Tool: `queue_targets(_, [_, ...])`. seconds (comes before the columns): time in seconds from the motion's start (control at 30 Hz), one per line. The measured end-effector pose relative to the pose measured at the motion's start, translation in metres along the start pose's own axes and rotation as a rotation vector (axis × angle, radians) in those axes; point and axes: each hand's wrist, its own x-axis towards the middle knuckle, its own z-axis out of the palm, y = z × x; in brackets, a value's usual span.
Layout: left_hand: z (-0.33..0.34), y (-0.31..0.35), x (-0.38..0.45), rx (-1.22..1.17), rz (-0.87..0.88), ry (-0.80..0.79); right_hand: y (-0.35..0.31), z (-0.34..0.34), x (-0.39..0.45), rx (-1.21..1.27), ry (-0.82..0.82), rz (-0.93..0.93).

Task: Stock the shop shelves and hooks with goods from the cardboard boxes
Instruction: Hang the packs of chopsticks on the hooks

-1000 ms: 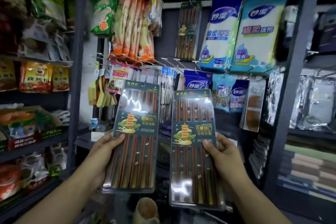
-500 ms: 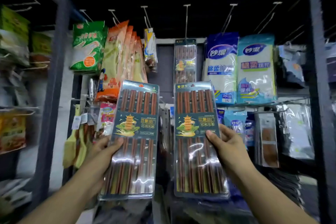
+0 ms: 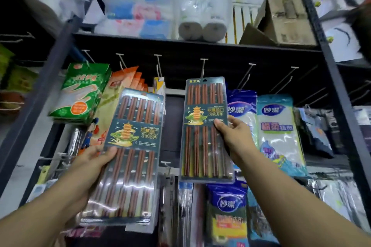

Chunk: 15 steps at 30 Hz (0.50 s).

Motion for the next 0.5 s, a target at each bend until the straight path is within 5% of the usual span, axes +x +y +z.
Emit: queue_targets(0.5, [0.04, 0.013, 0.066, -0.009, 0.109, -0.023, -0.01, 0.014, 0.104, -0.036, -0.019, -0.051])
